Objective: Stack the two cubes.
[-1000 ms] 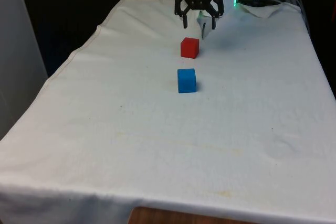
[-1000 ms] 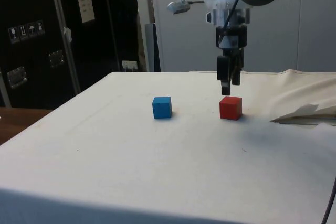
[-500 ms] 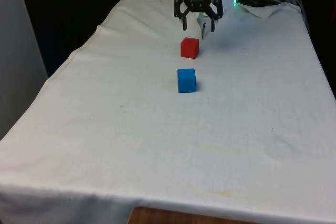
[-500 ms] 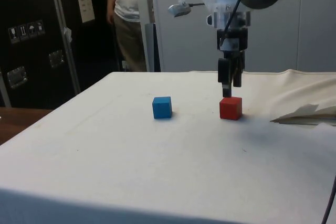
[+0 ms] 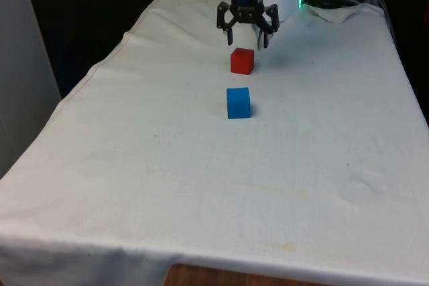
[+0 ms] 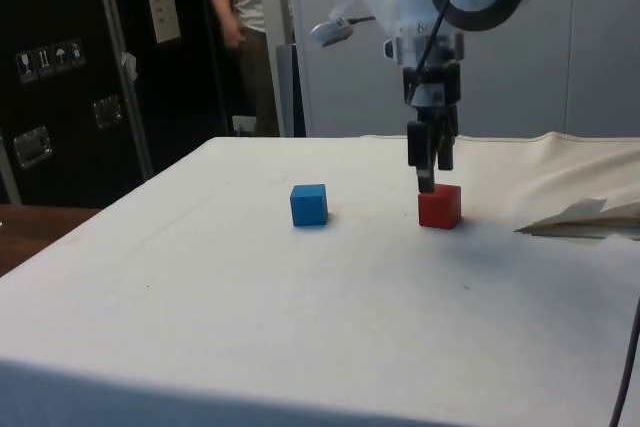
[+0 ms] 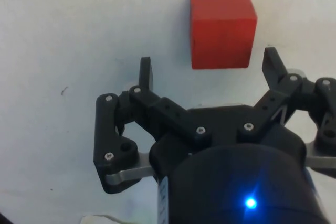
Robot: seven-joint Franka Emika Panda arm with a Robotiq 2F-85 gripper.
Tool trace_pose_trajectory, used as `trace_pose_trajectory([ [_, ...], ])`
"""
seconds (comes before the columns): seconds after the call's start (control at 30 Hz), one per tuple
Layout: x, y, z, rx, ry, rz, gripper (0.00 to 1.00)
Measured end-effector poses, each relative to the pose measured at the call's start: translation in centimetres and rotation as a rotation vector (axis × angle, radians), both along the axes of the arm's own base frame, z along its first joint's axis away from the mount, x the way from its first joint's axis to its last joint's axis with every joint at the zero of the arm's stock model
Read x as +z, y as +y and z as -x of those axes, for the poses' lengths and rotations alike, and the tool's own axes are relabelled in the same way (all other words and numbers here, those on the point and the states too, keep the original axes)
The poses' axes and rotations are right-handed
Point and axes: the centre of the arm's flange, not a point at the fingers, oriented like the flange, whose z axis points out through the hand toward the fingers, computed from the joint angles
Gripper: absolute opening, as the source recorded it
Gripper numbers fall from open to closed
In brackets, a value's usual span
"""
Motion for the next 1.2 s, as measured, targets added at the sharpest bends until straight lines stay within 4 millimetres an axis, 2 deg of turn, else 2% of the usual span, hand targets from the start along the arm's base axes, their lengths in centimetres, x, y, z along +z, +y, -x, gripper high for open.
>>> trace_pose_trajectory([
  [0.53, -0.7, -0.3, -0.1, 0.005, 0.023, 0.024, 1.0],
  [1.2, -3.7, -0.7, 0.3, 0.005, 0.011, 0.046, 1.0],
])
